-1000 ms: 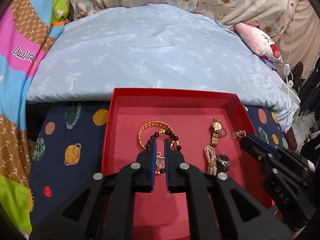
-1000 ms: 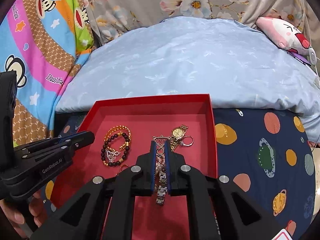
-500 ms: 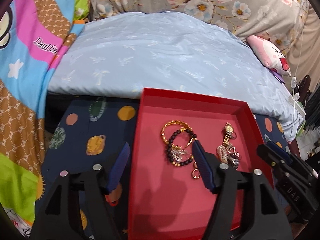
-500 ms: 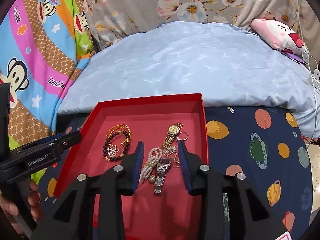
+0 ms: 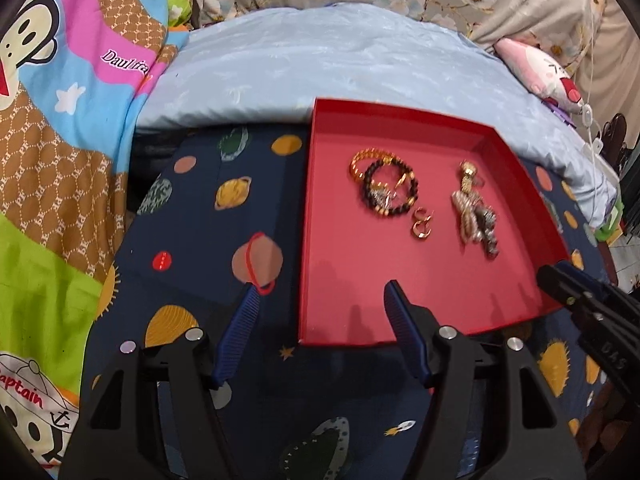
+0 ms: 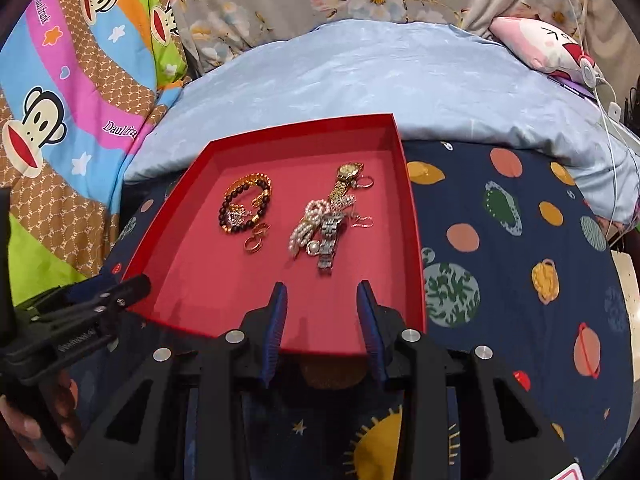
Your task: Organize jewelry
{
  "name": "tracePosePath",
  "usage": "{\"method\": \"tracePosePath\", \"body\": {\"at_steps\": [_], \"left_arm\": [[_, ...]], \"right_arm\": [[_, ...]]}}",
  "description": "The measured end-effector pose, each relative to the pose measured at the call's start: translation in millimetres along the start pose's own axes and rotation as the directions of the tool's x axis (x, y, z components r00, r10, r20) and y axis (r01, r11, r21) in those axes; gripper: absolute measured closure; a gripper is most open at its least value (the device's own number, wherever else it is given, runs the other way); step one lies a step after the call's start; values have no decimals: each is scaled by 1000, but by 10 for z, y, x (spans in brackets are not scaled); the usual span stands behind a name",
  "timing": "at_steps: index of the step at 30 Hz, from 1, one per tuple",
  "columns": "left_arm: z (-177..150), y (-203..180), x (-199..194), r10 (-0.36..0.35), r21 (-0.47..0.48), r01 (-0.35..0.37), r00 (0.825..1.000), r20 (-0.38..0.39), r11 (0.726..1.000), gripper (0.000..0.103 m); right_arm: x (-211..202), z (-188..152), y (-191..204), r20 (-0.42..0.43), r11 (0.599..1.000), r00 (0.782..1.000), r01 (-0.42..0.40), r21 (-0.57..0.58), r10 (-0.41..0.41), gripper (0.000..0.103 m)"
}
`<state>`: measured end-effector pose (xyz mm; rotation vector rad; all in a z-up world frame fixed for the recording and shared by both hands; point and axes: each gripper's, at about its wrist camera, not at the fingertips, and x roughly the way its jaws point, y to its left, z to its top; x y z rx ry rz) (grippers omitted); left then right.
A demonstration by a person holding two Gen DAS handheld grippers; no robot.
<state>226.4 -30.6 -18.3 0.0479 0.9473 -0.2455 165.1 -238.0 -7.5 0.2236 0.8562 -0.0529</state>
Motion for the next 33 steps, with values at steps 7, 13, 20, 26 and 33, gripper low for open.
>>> {"method": "tracePosePath", "body": {"at_steps": [7, 13, 20, 26, 33], "left_arm": [[-8, 49, 76, 21, -16, -21, 1000, -1, 1000, 41], [47, -22, -94, 42, -3, -42, 999, 26, 999, 41], [75, -200, -458, 63, 12, -64, 994, 88, 998, 37], [37, -336, -519, 63, 31, -66, 994, 94, 997, 36], [28, -364, -432, 78, 28, -80, 993, 86, 996, 36]], "right_arm": [[-50, -14, 80, 7, 1000, 1000, -8, 7, 8, 67], [-233, 33, 175, 47, 999, 998, 49, 5, -49, 64], [-482, 11, 241, 96, 996, 992, 86, 9, -87, 52], [-554, -41, 261, 113, 996, 990, 88, 13, -89, 40], [-511, -46, 283, 136, 995, 986, 97, 5, -97, 22]]}}
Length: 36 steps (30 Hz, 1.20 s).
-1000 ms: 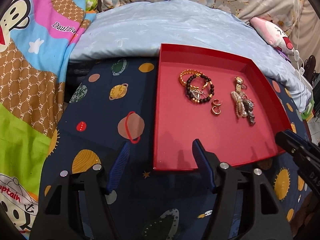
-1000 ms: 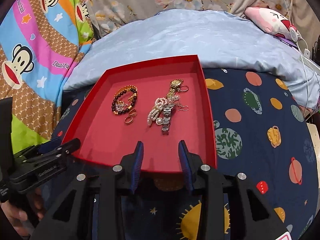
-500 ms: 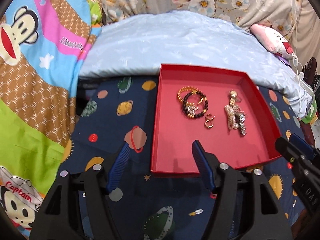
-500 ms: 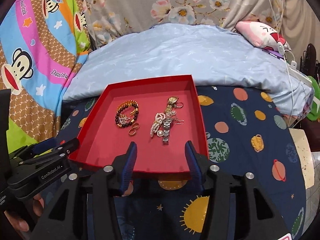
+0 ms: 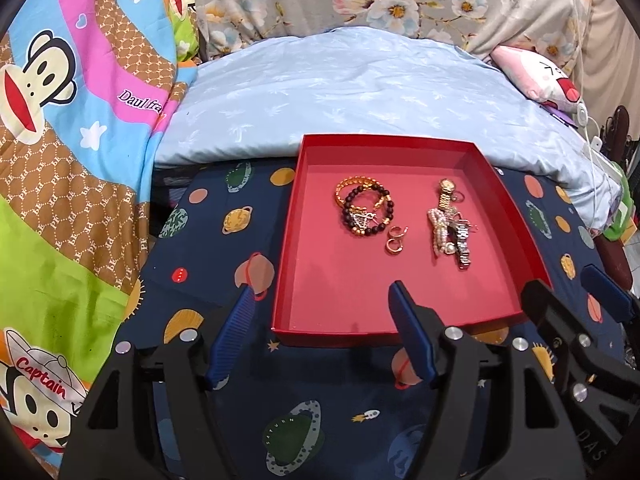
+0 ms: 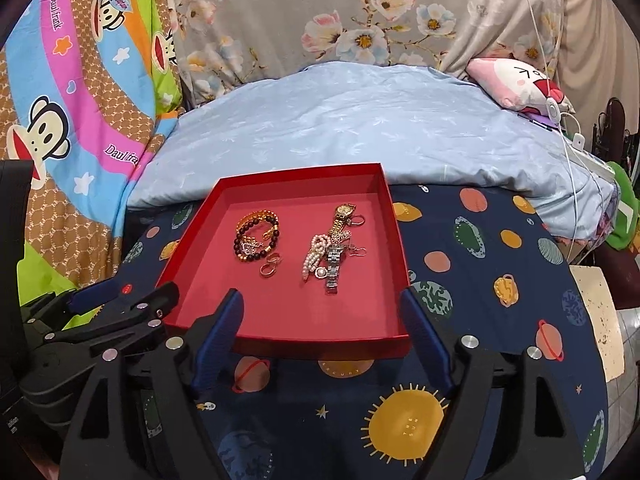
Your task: Organize jewelry
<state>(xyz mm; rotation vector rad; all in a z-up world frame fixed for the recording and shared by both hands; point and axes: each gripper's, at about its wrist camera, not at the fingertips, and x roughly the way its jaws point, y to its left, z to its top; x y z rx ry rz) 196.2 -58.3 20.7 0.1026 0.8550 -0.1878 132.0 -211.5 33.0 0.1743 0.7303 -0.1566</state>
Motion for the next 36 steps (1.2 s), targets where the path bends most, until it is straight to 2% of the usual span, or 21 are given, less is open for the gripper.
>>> {"method": "tracePosePath", "body": {"at_steps": [2, 5, 15, 22, 36], "left_arm": [[8, 19, 32, 2, -9, -2, 1000, -2, 1000, 36], [11, 39, 91, 14, -17, -14, 1000, -6, 1000, 32], [-28, 90, 149, 50, -19, -50, 999, -4, 999, 18], [-121, 31, 123, 76, -1, -76, 997, -8, 997, 17], [-254, -22, 3, 105, -11, -105, 994, -6, 994, 17]], "right_arm": [[49, 4, -26, -8, 1000, 1000, -12, 24, 13, 17], [142, -12, -53, -27, 998, 999, -31, 56, 32, 17], [231, -42, -21, -35, 998, 999, 32, 49, -31, 17], [118, -136, -10, -15, 996, 996, 88, 6, -88, 17], [-16, -268, -64, -11, 995, 995, 97, 26, -97, 17]]}}
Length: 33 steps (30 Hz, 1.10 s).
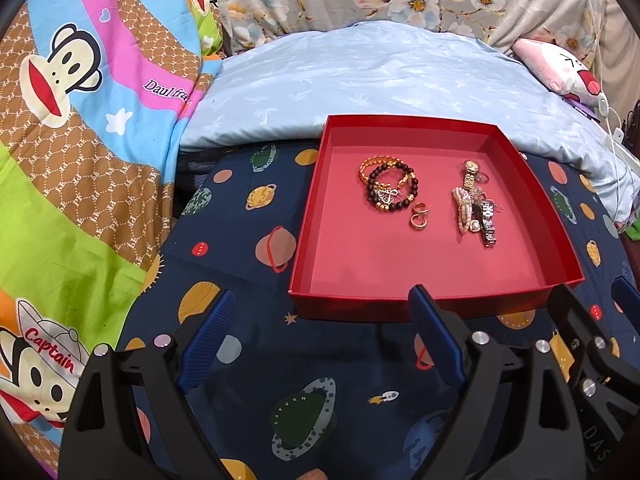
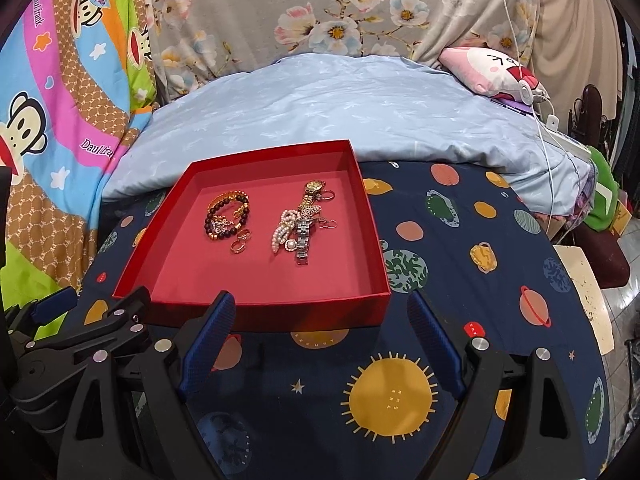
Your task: Organize jewelry
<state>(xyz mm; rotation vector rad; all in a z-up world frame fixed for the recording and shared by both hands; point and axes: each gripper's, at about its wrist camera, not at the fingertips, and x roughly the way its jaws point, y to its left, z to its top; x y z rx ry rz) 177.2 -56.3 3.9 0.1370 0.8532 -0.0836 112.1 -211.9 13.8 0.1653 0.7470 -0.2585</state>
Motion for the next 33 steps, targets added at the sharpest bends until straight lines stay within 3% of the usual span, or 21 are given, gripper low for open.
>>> {"method": "tracePosePath", "body": {"at_steps": [33], "left_arm": [[-21, 67, -16, 34, 1, -34, 999, -2, 999, 17]], "right_arm": [[-15, -42, 67, 0, 1000, 1000, 1, -6, -1, 17]]}}
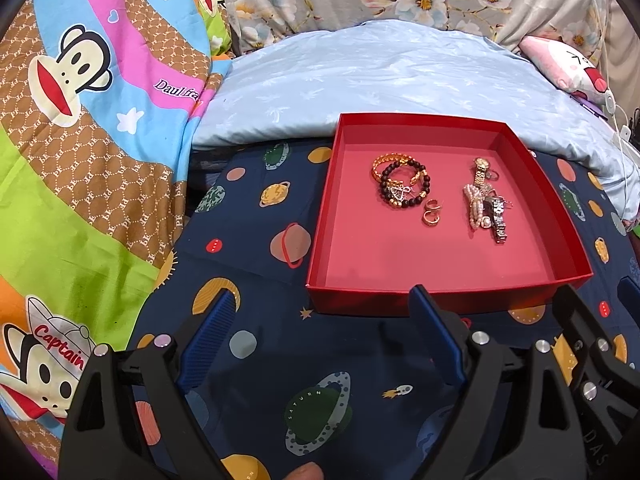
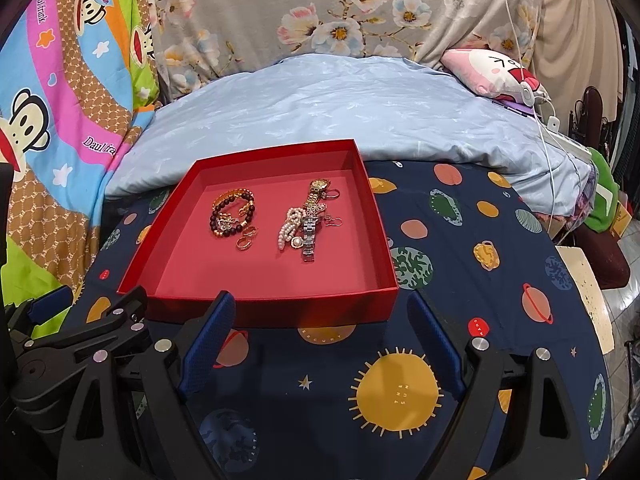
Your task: Organize jewelry
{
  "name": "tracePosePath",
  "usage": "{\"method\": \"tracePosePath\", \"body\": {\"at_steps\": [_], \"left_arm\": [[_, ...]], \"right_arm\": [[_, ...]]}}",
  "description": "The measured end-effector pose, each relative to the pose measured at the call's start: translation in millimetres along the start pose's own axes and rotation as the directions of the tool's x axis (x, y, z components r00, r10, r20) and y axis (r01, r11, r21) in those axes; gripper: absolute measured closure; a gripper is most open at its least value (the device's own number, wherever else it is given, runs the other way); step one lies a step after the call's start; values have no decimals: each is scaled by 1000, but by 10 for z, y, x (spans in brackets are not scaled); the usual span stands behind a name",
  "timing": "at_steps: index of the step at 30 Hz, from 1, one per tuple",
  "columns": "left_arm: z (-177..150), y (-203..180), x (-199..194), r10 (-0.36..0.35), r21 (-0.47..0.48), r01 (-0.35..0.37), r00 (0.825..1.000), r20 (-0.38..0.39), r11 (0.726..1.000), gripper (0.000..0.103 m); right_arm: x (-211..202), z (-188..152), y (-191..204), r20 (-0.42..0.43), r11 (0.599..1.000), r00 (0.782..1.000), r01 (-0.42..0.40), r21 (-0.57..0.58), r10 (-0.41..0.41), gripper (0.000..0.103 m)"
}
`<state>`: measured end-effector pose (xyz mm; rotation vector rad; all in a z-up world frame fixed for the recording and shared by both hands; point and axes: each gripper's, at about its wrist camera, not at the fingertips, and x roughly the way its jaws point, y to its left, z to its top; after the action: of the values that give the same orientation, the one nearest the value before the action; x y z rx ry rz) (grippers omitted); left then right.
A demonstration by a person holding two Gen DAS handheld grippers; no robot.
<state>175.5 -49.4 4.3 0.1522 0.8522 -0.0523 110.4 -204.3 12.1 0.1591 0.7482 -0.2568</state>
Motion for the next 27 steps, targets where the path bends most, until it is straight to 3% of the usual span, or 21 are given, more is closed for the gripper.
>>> {"method": "tracePosePath", "body": {"at_steps": [27], "left_arm": [[-3, -14, -25, 19, -4, -19, 1000, 4, 1000, 17]], "right_arm": [[-6, 12, 37, -1, 1000, 1000, -1, 0, 1, 17]]}}
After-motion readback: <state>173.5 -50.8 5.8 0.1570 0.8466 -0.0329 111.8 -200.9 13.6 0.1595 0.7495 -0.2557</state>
